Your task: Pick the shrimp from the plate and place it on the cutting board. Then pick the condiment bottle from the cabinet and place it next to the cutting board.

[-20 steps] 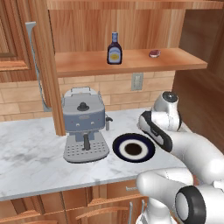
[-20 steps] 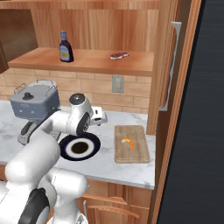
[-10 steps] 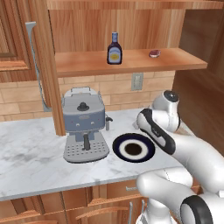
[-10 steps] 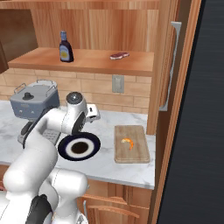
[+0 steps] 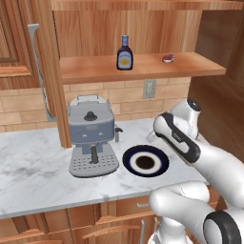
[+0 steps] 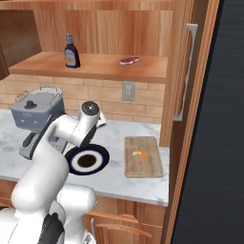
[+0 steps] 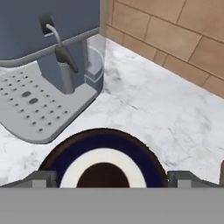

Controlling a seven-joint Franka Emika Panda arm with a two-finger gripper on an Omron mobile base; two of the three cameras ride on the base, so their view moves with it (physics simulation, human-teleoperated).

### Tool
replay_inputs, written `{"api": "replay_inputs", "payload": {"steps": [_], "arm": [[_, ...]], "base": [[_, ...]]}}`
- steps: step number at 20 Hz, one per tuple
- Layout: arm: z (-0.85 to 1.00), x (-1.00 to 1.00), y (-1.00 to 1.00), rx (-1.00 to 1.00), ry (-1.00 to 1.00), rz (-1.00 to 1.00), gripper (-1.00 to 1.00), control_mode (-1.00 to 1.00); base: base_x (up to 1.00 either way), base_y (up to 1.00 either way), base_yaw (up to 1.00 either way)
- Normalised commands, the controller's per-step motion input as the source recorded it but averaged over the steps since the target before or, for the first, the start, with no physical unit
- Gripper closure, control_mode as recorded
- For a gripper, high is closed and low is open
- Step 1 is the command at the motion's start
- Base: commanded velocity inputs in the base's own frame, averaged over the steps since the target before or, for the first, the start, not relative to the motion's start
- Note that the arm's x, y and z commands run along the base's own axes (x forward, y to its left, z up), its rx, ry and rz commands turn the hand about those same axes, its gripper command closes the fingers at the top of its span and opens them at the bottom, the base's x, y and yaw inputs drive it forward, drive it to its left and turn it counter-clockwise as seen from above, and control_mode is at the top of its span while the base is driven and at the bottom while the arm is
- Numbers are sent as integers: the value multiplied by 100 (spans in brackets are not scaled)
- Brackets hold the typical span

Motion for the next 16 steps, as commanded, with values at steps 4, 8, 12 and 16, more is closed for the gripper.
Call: {"api": "replay_inputs", "payload": {"steps": [4, 8, 12, 16], "arm": [[5, -10, 35, 3, -4, 21, -100, -100], [9, -16, 31, 6, -2, 18, -100, -100], [13, -16, 23, 9, -3, 16, -100, -100], [20, -14, 19, 14, -4, 12, -100, -100]], "base": [[0, 0, 0], [0, 0, 0], [0, 0, 0], [0, 0, 0]]}}
